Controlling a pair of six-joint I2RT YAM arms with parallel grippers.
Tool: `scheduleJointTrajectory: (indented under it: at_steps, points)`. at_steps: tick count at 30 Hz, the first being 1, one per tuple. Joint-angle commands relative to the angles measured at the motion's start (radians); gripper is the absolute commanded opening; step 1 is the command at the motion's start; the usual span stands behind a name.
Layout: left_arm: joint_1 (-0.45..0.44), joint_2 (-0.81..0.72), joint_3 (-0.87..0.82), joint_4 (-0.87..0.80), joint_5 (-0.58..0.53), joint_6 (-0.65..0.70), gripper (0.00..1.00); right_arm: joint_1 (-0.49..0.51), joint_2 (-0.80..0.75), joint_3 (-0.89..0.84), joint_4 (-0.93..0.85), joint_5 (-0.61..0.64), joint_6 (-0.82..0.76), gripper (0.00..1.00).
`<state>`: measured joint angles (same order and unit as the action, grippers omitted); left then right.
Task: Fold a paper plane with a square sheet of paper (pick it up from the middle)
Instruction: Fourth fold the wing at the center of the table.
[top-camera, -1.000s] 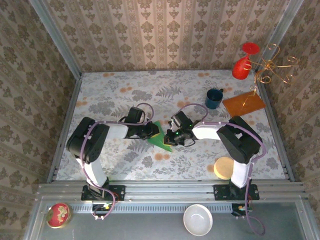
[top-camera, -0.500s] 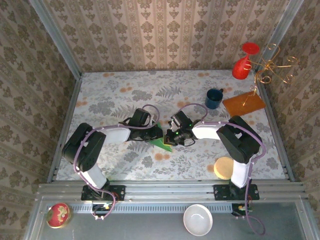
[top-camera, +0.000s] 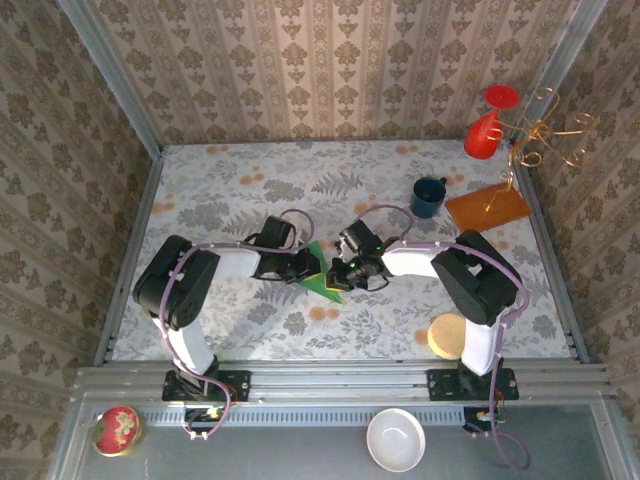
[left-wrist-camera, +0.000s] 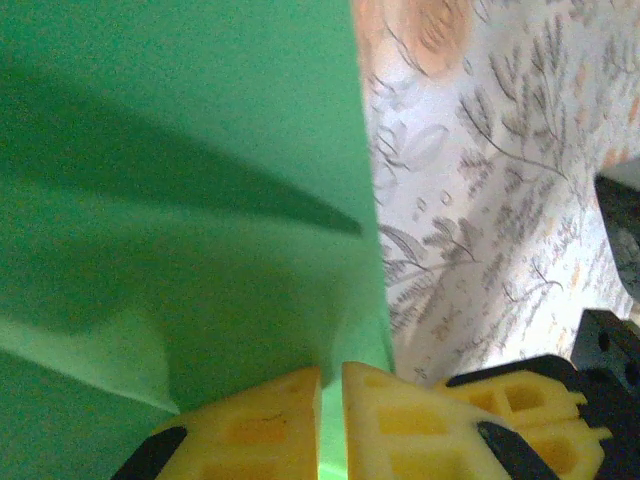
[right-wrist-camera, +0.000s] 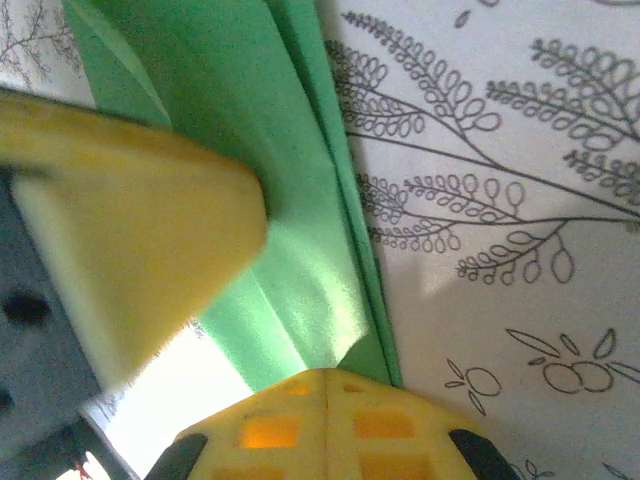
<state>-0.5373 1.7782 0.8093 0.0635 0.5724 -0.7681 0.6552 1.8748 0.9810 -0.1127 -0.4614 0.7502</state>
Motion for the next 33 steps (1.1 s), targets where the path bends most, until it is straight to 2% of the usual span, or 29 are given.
scheduleJointTrajectory:
  at_steps: [1,12,19,23,28,33]
  points:
    - [0.074,0.043,0.046,-0.100,-0.088,0.082,0.15,0.006,0.095,-0.058,-0.231,0.196,-0.061,0.03]
    - [0.296,0.142,0.153,-0.151,-0.056,0.216,0.15,0.006,0.091,-0.058,-0.225,0.201,-0.060,0.03]
    - [0.357,0.128,0.216,-0.232,-0.057,0.277,0.16,0.006,0.089,-0.064,-0.220,0.197,-0.055,0.03]
    - [0.321,0.034,0.207,-0.238,-0.045,0.265,0.16,0.005,0.080,-0.058,-0.210,0.184,-0.054,0.03]
    - [0.197,-0.071,0.135,-0.190,-0.061,0.197,0.17,0.005,0.062,-0.048,-0.181,0.156,-0.048,0.04]
    - [0.066,-0.075,0.101,-0.147,-0.105,0.123,0.16,0.003,0.065,-0.036,-0.174,0.138,-0.049,0.04]
